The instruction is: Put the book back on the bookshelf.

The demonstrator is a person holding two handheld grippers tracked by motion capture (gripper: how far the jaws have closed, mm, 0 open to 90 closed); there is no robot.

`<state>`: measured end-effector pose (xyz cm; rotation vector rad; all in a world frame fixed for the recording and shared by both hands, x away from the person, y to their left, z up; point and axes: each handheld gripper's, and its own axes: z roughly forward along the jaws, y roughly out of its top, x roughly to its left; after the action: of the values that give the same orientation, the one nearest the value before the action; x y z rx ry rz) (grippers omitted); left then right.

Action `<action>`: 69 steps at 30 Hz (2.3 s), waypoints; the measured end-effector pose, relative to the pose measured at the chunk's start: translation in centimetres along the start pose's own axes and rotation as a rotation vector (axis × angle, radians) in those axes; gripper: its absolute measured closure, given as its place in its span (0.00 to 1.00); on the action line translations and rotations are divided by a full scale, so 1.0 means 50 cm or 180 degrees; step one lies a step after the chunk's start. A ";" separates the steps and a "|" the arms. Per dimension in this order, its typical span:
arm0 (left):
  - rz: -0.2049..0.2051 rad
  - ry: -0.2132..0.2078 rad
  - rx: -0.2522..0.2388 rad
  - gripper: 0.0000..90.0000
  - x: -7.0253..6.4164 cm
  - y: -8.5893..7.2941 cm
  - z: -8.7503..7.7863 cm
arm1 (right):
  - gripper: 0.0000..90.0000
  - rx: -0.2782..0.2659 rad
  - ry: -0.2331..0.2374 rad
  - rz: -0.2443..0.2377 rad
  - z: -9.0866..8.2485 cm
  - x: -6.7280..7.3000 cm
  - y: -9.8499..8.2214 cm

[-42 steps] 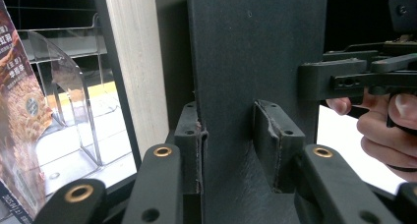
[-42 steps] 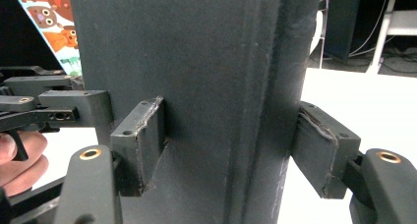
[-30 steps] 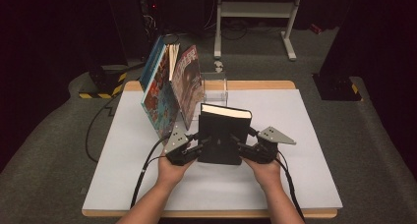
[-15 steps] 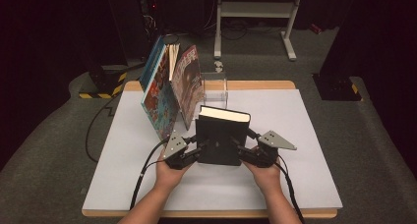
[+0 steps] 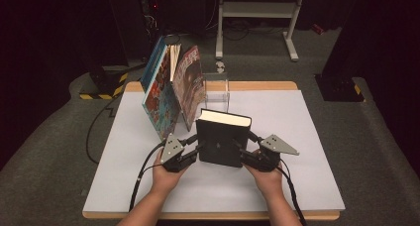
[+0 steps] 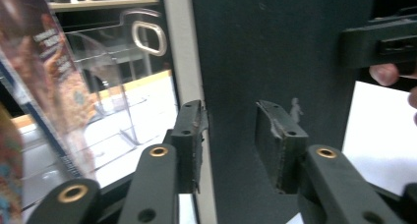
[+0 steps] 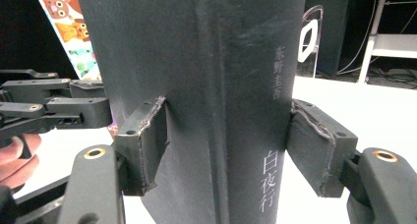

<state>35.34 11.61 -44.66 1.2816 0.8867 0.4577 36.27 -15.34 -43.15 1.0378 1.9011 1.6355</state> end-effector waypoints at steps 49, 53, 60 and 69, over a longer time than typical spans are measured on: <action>-0.0091 0.0669 0.0441 0.35 0.101 -0.063 -0.093 | 0.27 0.0185 0.0378 -0.0273 0.014 0.010 0.037; -0.0107 0.0653 0.0434 0.35 0.101 -0.062 -0.094 | 0.26 0.0173 0.0339 -0.0262 0.018 0.011 0.038; -0.0109 0.0665 0.0450 0.35 0.102 -0.063 -0.093 | 0.32 0.0133 0.0403 -0.0354 0.007 0.016 0.031; -0.0118 0.0671 0.0450 0.35 0.102 -0.066 -0.091 | 0.48 0.0053 0.0481 -0.0420 -0.012 0.024 0.020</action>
<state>34.32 17.37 -49.51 1.3600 1.1346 0.5146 35.33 -14.80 -41.88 0.7960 2.0365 1.6658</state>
